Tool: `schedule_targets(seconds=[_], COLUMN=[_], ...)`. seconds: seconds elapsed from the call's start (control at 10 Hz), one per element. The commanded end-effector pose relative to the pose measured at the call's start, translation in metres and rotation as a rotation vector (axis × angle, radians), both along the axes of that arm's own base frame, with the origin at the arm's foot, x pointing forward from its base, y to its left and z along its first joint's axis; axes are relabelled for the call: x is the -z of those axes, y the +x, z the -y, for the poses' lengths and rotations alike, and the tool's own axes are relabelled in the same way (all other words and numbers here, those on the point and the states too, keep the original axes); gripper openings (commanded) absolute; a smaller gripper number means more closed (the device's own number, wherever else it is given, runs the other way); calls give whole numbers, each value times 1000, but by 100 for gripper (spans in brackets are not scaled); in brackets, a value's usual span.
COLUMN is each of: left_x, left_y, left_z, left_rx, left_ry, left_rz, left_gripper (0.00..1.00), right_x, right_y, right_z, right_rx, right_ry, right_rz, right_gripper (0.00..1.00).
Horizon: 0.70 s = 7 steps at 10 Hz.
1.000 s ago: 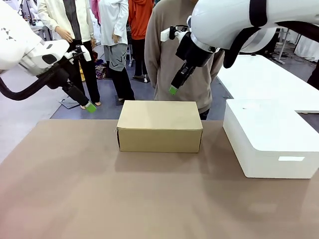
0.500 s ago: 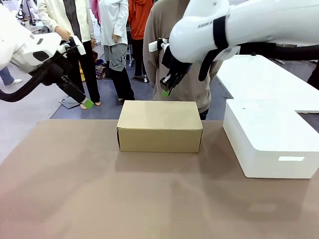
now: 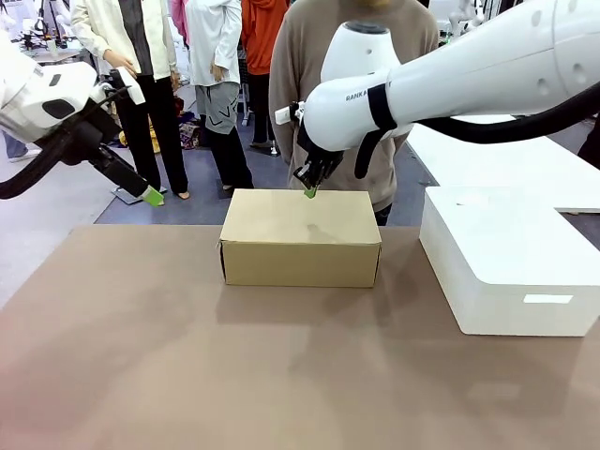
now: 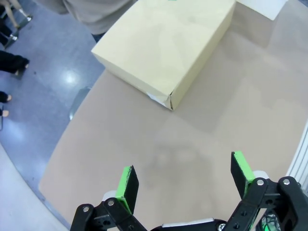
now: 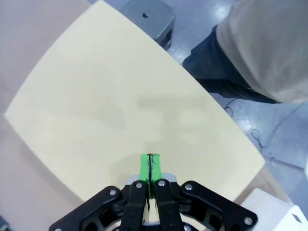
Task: Pack the shoes into the box.
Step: Press down on the lid of the Shoes Box.
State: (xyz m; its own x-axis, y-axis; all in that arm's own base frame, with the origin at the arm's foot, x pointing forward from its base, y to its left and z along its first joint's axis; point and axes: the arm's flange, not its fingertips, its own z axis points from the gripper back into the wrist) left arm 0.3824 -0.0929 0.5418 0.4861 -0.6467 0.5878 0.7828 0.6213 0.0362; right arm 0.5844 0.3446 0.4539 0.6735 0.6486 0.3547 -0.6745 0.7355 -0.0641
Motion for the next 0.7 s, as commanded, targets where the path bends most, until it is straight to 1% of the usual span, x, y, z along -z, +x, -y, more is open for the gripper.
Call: schedule_targets(seconds=[0.0, 0.2, 0.5, 0.6], left_x=[0, 0, 0, 0], left_y=[3, 3, 3, 3], left_z=[3, 3, 3, 3], left_rx=[10, 10, 10, 10], left_ry=[-1, -1, -1, -1], left_rz=[6, 6, 6, 6], left_gripper=[100, 100, 100, 100], right_x=[7, 27, 59, 62], right_y=[13, 21, 25, 25], right_z=[-9, -11, -10, -11], right_rx=[59, 74, 80, 78], right_ry=[-23, -35, -50, -54], right_rz=[6, -31, -109, -122], right_gripper=[0, 0, 0, 0])
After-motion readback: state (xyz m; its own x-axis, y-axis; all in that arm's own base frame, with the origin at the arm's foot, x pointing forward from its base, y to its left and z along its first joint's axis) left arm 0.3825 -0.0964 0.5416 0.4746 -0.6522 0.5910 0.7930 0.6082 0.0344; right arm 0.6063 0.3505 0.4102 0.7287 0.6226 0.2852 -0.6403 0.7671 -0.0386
